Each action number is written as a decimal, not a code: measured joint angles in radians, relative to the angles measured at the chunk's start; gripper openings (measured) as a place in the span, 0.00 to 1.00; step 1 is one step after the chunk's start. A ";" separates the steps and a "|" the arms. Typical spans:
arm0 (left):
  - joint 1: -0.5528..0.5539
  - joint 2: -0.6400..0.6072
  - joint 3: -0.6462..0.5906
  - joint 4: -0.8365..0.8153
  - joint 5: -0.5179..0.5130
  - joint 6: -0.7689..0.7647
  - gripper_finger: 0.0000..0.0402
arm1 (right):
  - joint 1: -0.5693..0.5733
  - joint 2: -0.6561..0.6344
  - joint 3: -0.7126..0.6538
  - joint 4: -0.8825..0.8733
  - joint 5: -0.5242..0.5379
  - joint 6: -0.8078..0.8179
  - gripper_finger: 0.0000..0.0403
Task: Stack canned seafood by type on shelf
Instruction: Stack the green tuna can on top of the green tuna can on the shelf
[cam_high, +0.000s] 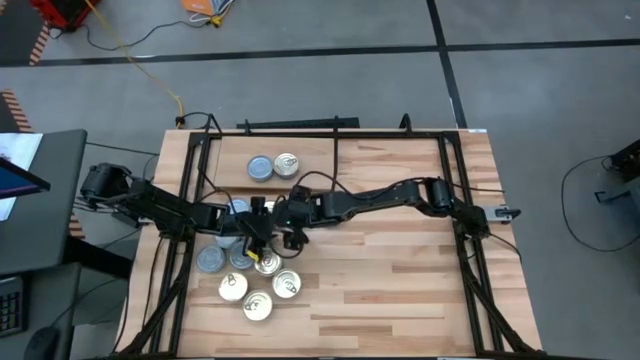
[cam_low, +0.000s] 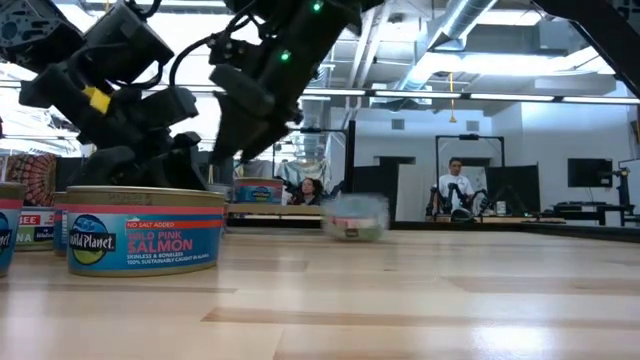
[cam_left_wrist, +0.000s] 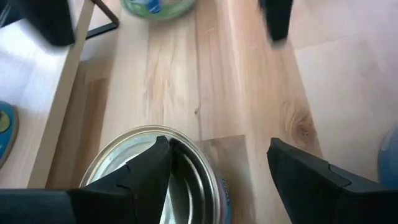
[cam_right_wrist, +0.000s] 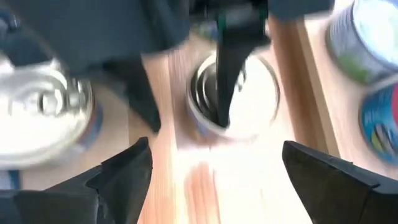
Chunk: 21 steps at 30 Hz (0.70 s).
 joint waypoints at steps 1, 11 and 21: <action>0.000 0.000 0.000 -0.007 -0.002 0.000 0.63 | 0.003 0.000 0.013 -0.052 -0.002 0.012 0.95; -0.002 -0.052 -0.002 -0.074 -0.001 -0.061 0.63 | 0.008 -0.003 0.037 -0.633 0.044 0.266 0.94; -0.033 -0.210 -0.005 -0.244 0.058 -0.174 0.63 | -0.013 -0.002 -0.179 -0.576 0.063 0.321 0.86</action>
